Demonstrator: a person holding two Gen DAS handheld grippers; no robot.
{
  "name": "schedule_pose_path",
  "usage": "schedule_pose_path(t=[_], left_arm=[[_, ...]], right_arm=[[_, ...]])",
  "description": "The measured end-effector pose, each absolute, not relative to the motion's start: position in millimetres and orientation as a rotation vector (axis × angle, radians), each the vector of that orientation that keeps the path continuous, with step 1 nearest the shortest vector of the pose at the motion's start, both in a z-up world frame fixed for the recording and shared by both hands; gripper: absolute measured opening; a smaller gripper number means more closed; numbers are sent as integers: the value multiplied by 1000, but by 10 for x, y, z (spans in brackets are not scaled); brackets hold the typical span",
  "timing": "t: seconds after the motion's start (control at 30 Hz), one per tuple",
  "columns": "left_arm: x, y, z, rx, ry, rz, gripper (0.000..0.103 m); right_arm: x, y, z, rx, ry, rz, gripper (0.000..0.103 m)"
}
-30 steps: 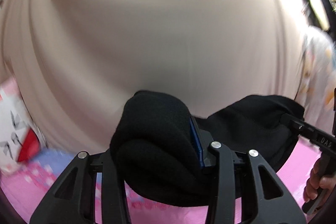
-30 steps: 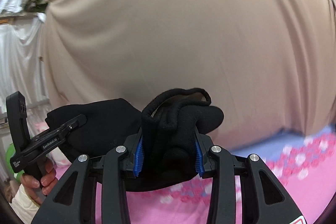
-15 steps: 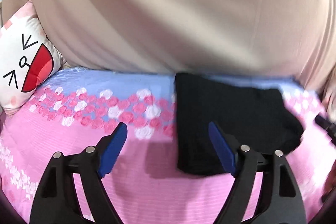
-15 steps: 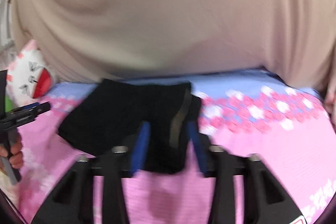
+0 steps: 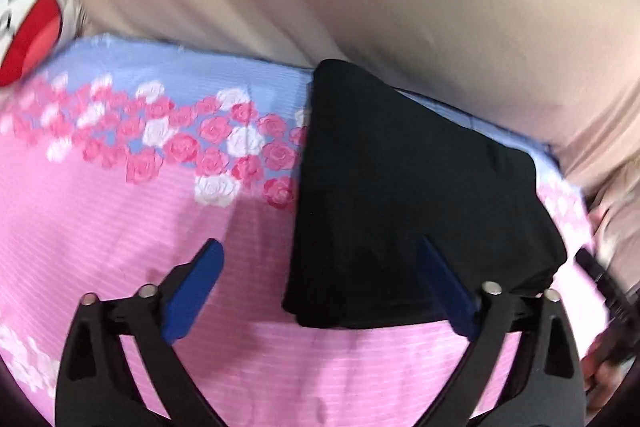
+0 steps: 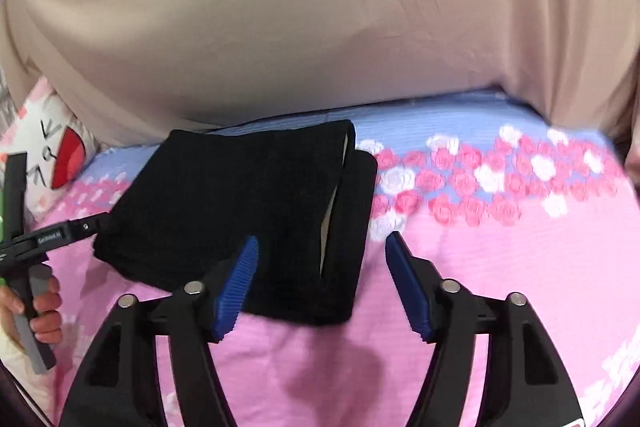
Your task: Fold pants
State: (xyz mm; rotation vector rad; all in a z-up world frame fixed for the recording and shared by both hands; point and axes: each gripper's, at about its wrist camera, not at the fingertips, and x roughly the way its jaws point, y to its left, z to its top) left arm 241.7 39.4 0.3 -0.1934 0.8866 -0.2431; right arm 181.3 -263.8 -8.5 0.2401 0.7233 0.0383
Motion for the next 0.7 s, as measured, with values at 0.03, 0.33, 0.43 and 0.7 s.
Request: schedule_pose_path(t=[0.03, 0.33, 0.43, 0.7], left_arm=[[2483, 406, -68, -213, 915, -238, 96], [2452, 262, -137, -275, 967, -371, 27], [2282, 288, -126, -256, 987, -384, 28], [1916, 348, 65, -141, 842, -240, 50]], right_arm=[[1831, -2662, -159, 267, 753, 46, 65], [1911, -2800, -413, 524, 840, 200, 30], [1710, -2783, -331, 469, 833, 205, 32], [1361, -2821, -156, 407, 739, 71, 9]])
